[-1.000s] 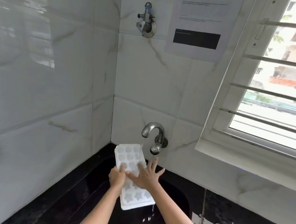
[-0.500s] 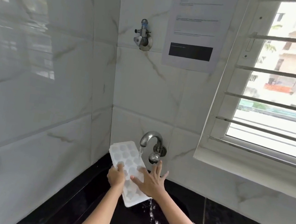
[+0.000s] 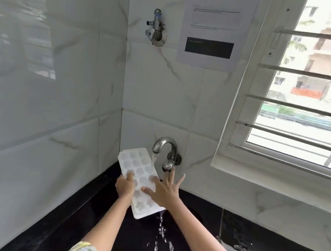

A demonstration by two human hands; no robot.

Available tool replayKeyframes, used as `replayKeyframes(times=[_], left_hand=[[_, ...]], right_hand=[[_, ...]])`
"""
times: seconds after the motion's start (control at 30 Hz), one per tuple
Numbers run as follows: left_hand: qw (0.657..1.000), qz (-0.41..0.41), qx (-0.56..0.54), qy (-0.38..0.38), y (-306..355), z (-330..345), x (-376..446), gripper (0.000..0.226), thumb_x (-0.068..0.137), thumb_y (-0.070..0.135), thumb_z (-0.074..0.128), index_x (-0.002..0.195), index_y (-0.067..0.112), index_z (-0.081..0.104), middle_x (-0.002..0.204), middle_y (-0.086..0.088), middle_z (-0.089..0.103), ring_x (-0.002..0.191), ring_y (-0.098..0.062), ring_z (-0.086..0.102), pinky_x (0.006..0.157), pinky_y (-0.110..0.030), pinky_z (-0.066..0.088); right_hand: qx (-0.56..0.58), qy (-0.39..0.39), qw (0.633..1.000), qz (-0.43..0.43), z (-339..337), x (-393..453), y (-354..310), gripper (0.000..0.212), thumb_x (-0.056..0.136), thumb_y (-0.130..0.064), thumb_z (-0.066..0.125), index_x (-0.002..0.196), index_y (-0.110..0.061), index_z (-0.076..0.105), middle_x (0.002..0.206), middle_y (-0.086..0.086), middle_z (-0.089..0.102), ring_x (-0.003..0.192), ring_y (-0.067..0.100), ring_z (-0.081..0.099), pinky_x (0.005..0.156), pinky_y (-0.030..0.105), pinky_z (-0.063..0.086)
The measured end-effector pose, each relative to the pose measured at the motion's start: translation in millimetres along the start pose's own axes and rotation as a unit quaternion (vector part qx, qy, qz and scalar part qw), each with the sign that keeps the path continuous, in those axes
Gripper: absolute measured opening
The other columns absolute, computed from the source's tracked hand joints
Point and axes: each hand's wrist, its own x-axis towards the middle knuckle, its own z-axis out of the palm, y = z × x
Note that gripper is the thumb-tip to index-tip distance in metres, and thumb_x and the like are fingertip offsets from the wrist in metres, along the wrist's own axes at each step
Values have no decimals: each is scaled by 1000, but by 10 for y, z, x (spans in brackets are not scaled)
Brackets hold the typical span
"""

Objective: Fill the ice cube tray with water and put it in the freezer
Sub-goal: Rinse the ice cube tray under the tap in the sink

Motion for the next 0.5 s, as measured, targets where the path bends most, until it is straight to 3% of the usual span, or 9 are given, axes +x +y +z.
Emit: replayKeyframes(times=[0.13, 0.27, 0.33, 0.4, 0.43, 0.5], left_hand=[[999, -14, -11, 30, 55, -76, 12, 42, 94, 29, 47, 113, -7, 60, 111, -24, 66, 100, -40, 64, 88, -45, 53], [998, 8, -15, 55, 152, -209, 93, 42, 97, 26, 44, 115, -9, 59, 113, -26, 64, 104, -40, 62, 85, -41, 50], [998, 28, -8, 56, 156, -165, 78, 45, 97, 28, 43, 113, -10, 60, 111, -26, 65, 102, -40, 63, 87, -44, 53], [997, 43, -1, 58, 172, -143, 56, 46, 97, 29, 42, 113, -10, 60, 110, -26, 66, 102, -40, 63, 87, -44, 52], [997, 47, 4, 59, 181, -156, 67, 46, 98, 29, 41, 113, -10, 60, 110, -27, 66, 103, -41, 63, 87, -43, 51], [997, 45, -2, 61, 181, -166, 61, 44, 98, 27, 42, 115, -10, 58, 112, -27, 64, 105, -41, 62, 86, -42, 50]], right_hand=[[67, -46, 997, -5, 36, -3, -115, 87, 70, -84, 18, 142, -35, 18, 153, 22, -5, 136, 36, -26, 101, 69, -8], [43, -12, 999, -19, 103, -82, -46, 105, 49, -86, -2, 140, -40, 20, 152, 23, 1, 137, 36, -23, 100, 71, -9], [37, -15, 999, 0, 113, -77, -140, 97, 61, -86, 8, 141, -32, 21, 152, 23, -3, 137, 36, -25, 99, 71, -8], [66, -35, 997, -1, 80, -60, -193, 85, 76, -78, 29, 140, -22, 24, 152, 22, -2, 136, 36, -25, 101, 70, -5], [78, -41, 996, -12, 65, -49, -176, 86, 75, -78, 32, 140, -23, 25, 151, 23, 1, 136, 37, -24, 102, 70, -4], [71, -30, 997, -19, 64, -38, -84, 101, 57, -89, 15, 139, -32, 26, 150, 24, 10, 137, 38, -21, 101, 71, -6]])
